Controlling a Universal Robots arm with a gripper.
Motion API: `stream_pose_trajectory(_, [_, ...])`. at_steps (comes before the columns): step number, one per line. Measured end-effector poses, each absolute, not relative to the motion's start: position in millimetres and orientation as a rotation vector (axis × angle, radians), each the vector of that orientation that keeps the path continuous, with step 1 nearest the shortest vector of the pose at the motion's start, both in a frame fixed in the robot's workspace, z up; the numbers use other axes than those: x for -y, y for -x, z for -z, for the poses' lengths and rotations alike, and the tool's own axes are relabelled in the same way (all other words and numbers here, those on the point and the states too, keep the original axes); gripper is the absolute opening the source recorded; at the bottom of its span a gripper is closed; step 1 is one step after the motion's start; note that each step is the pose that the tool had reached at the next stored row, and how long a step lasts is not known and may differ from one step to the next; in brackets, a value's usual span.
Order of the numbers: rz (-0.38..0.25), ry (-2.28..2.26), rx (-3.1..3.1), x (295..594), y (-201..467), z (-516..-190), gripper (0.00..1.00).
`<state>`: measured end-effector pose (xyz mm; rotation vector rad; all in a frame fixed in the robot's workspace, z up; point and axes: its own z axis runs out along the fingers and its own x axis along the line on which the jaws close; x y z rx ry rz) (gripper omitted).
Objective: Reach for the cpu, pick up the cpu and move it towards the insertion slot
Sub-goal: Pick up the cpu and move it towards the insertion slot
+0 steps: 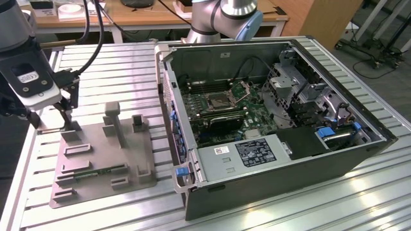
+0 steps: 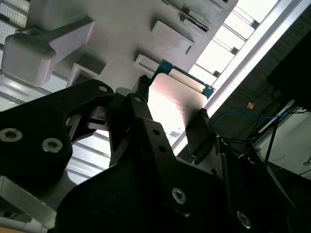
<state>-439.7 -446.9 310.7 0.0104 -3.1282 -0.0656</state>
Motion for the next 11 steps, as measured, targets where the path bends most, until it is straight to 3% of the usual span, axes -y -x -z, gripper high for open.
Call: stream_pose_trajectory(11, [0.072,-0.01,3.128,446.9,439.7,-315.4,0.54])
